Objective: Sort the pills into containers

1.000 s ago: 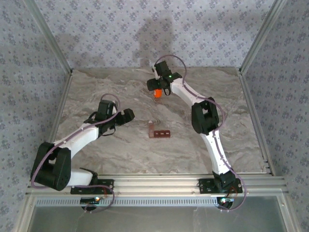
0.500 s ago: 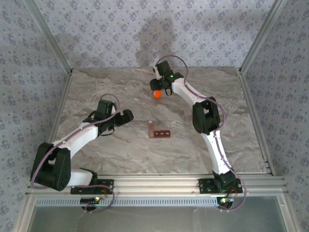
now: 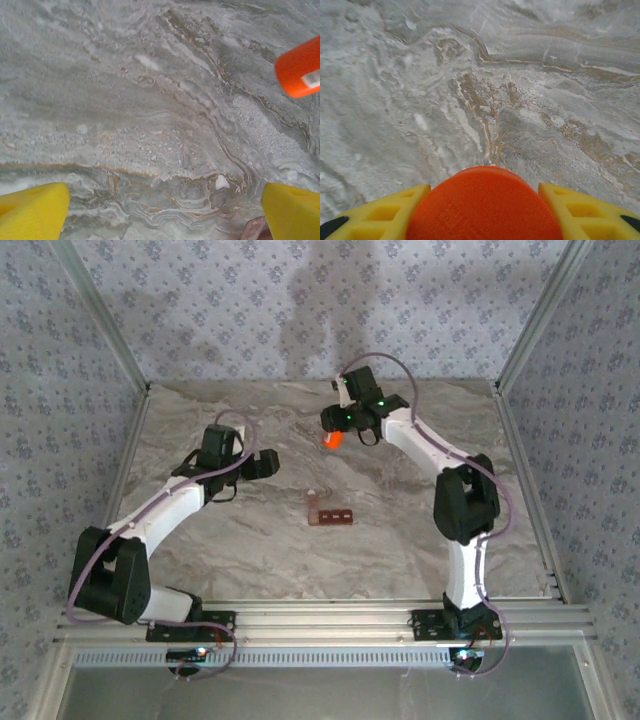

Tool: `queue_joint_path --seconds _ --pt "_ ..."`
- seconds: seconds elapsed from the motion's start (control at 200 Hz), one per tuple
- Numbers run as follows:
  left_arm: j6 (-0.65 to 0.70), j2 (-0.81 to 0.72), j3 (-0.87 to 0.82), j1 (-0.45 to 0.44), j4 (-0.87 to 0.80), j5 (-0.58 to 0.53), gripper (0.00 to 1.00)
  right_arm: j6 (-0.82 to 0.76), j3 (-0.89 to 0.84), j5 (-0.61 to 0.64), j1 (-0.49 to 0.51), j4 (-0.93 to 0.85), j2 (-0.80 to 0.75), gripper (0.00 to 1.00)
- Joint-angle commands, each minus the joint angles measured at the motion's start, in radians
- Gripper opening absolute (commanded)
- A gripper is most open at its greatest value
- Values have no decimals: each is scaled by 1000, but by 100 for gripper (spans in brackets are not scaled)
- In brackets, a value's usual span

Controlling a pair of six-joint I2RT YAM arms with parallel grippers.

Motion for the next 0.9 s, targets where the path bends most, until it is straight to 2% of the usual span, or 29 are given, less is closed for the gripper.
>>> queue_joint_path --seconds 0.0,0.18,0.45,0.525,0.705,0.895 --pt "159 6 33 -39 81 -21 98 35 -57 -42 -23 20 -117 35" --pt "268 66 85 -102 177 -13 98 79 -128 -142 -65 -10 -251 35" --pt "459 155 85 -212 339 91 98 178 -257 -270 -118 13 -405 36" --pt "472 163 53 -227 422 116 98 193 -281 -313 -126 14 -428 36" --pt "524 172 -92 -261 791 225 97 235 -314 -372 -134 44 -466 36" --pt "538 183 -112 -298 862 243 97 254 -328 -428 -118 55 -476 36"
